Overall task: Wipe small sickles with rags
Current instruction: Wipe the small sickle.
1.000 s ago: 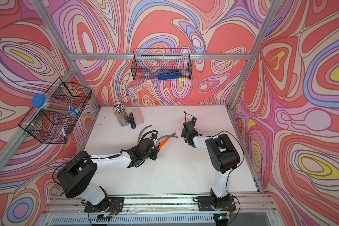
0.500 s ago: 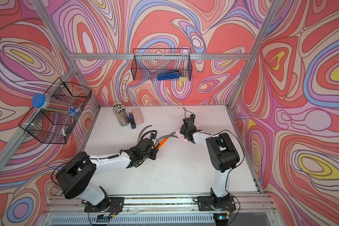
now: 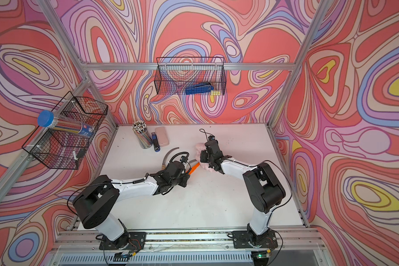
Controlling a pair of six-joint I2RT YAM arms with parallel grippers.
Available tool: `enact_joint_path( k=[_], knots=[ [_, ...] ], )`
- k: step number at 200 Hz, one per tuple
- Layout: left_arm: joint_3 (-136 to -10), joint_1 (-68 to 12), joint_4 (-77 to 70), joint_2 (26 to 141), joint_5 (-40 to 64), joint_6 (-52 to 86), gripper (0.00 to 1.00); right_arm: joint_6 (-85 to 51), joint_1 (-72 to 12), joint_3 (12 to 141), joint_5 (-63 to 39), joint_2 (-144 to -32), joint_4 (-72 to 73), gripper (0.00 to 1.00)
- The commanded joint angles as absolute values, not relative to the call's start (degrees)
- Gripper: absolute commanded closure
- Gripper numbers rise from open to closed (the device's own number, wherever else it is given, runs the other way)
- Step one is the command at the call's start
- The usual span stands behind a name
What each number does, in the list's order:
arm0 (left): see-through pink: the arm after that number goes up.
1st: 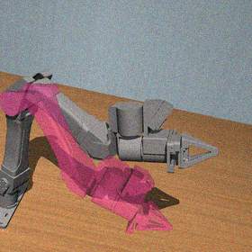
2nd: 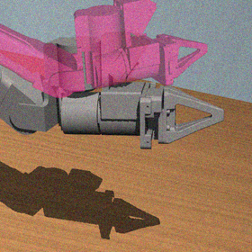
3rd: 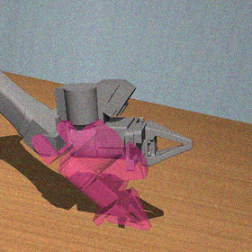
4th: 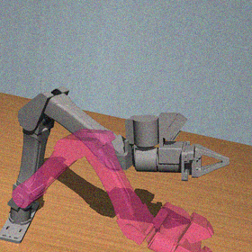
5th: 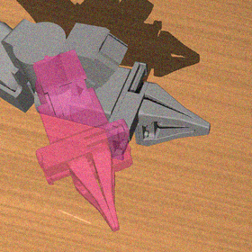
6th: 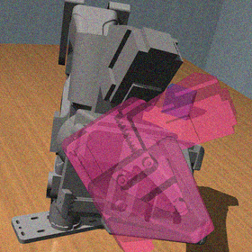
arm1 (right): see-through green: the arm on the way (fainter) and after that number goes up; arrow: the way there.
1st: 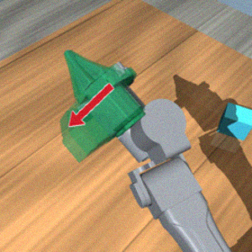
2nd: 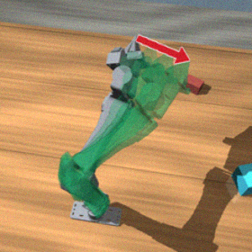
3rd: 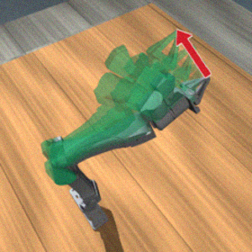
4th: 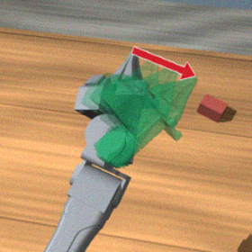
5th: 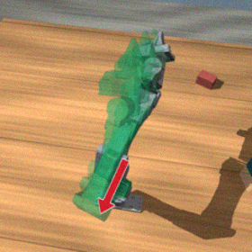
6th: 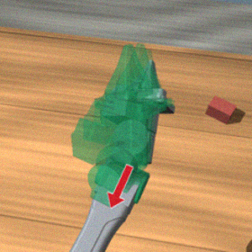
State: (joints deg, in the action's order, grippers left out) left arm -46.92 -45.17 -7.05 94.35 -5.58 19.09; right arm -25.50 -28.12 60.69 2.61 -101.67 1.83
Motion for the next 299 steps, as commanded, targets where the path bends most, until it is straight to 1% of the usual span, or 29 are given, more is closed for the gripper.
enact_joint_path(
  k=[1,35,63,113,152,189,247,269,299],
  knots=[
    [-47.86,-45.53,-6.59,93.79,-5.71,18.54,1.0,-24.53,-27.98,64.56,3.19,-105.33,-0.49,1.0],
    [-47.12,-45.58,-6.86,92.77,-5.7,18.54,1.0,-25.43,-23.26,72.14,0.68,-114.72,-3.49,1.0],
    [-46.53,-45.6,-7.04,92.12,-5.91,18.43,1.0,-27.25,-18.11,73.74,-0.5,-118.67,-3.7,1.0],
    [-46.05,-45.61,-7.22,91.5,-7.55,18.5,1.0,-33.0,-10.07,67.67,1.12,-116.33,0.59,1.0],
    [-45.81,-45.61,-7.31,91.23,-8.19,18.76,1.0,-36.56,-7.82,63.65,5.35,-113.88,2.76,1.0],
    [-45.77,-45.57,-7.45,91.05,-7.81,18.79,1.0,-34.26,-9.64,67.14,0.96,-115.96,0.9,1.0],
    [-45.87,-45.6,-7.62,91.4,-7.56,18.81,1.0,-30.38,-21.39,72.35,0.95,-116.63,-2.86,1.0],
    [-46.02,-45.57,-7.49,91.7,-7.65,18.82,1.0,-29.88,-25.25,72.7,0.64,-115.13,-3.44,1.0],
    [-46.03,-45.57,-7.62,91.76,-7.6,18.91,1.0,-30.1,-27.59,70.04,-0.26,-111.4,-1.93,1.0]
  ],
)
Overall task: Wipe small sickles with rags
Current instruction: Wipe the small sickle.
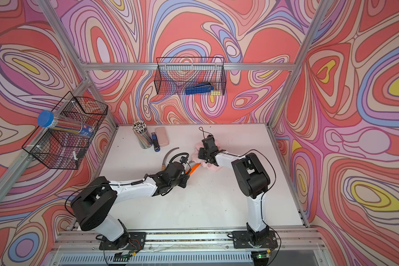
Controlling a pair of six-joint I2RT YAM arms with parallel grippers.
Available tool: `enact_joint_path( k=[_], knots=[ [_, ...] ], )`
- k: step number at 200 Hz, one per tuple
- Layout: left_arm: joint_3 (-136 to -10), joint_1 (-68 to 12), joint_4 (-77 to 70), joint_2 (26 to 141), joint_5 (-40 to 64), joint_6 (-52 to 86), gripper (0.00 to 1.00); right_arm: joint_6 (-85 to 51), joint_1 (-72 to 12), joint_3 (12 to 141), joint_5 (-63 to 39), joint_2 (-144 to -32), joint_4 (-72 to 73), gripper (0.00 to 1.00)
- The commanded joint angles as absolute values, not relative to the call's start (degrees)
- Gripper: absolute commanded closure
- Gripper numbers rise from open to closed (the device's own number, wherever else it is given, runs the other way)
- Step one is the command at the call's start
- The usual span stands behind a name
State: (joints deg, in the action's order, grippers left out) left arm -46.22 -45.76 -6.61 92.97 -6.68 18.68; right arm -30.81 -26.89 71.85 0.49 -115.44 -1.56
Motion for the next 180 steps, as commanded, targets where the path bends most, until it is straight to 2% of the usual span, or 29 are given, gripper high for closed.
enact_joint_path(
  k=[1,40,63,125,146,180],
  knots=[
    [-46.04,-45.55,-7.64,91.76,-7.58,18.95,1.0,-30.08,-27.59,69.87,-0.31,-111.34,-1.84,1.0],
    [-45.79,-45.62,-7.77,91.61,-7.56,19.13,1.0,-30.82,-26.63,67.24,1.78,-109.99,-0.97,1.0],
    [-45.46,-45.56,-7.75,91.08,-7.81,19.12,1.0,-31.91,-22.26,66.52,-2.0,-111.07,0.23,1.0],
    [-44.85,-45.59,-7.68,89.98,-7.99,19.09,1.0,-33.13,-10.87,65.56,0.39,-111.89,0.08,1.0],
    [-44.56,-45.61,-7.65,89.31,-8.17,19.01,1.0,-32.42,-10.2,66.75,2.52,-112.33,-0.98,1.0],
    [-44.45,-45.55,-7.57,88.97,-8.17,18.98,1.0,-31.43,-12.03,68.53,-0.04,-113.13,-1.22,1.0]
  ],
)
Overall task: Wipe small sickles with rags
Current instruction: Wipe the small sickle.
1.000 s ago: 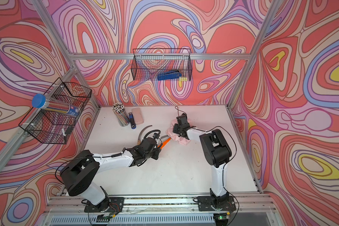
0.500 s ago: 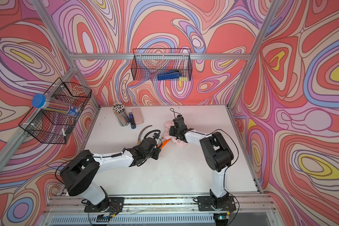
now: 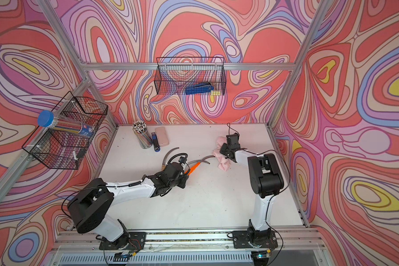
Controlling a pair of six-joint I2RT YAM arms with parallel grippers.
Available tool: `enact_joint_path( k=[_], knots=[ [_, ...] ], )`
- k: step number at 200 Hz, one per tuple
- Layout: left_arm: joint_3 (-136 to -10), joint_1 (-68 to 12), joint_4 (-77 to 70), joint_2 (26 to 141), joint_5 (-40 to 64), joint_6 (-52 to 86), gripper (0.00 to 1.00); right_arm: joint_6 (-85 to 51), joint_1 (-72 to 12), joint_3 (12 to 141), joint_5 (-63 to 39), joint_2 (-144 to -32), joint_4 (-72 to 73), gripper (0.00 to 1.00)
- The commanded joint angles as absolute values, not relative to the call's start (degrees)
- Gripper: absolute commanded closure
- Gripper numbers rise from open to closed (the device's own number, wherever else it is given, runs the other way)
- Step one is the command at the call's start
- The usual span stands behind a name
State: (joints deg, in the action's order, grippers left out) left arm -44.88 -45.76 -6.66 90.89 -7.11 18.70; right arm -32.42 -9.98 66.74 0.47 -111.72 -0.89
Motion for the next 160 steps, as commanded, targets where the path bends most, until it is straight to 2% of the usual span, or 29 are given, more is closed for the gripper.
enact_joint_path(
  k=[1,85,160],
  knots=[
    [-44.42,-45.54,-7.56,88.96,-8.17,19.03,1.0,-31.41,-12.21,68.59,-0.02,-113.12,-1.23,1.0],
    [-44.77,-45.61,-7.65,89.65,-8.04,19.06,1.0,-30.01,-27.48,70.18,2.88,-112.37,-2.06,1.0],
    [-44.58,-45.57,-7.71,89.36,-8.0,19.19,1.0,-29.73,-27.83,67.24,4.55,-110.37,-0.79,1.0]
  ],
)
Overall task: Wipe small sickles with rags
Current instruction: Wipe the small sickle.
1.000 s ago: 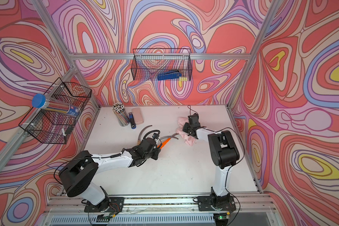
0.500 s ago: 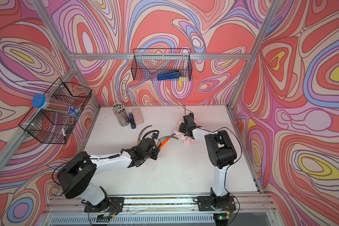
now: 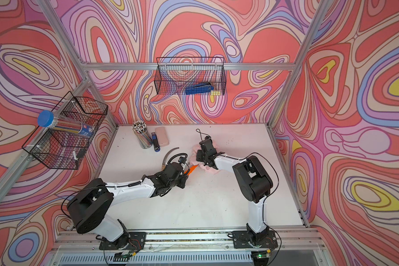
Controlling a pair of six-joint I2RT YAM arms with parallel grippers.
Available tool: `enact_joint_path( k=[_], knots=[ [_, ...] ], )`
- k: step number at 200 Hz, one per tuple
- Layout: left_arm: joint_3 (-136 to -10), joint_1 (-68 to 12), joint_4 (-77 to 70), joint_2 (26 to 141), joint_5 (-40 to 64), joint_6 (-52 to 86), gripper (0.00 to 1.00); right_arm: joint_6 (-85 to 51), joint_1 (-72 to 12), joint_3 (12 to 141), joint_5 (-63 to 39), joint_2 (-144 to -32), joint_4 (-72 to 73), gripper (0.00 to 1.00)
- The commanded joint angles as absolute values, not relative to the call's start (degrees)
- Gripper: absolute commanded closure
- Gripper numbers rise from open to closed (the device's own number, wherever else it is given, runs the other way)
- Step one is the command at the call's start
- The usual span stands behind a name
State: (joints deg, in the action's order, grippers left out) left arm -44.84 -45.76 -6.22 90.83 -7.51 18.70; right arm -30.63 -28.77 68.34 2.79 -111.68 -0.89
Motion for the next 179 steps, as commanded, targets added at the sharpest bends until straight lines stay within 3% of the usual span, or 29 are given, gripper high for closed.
enact_joint_path(
  k=[1,88,150,179],
  knots=[
    [-44.57,-45.59,-7.68,89.37,-8.04,19.22,1.0,-29.76,-27.71,67.24,4.52,-110.38,-0.7,1.0],
    [-43.75,-45.62,-7.3,87.54,-8.94,19.12,1.0,-33.02,-11.23,59.24,5.05,-110.38,3.23,1.0],
    [-44.03,-45.61,-6.88,87.75,-10.35,20.53,1.0,-33.79,-10.55,54.23,6.7,-101.9,4.51,1.0],
    [-45.27,-45.52,-4.54,88.11,-14.98,22.61,1.0,-32.55,-10.55,51.79,9.3,-90.47,1.07,1.0]
  ],
)
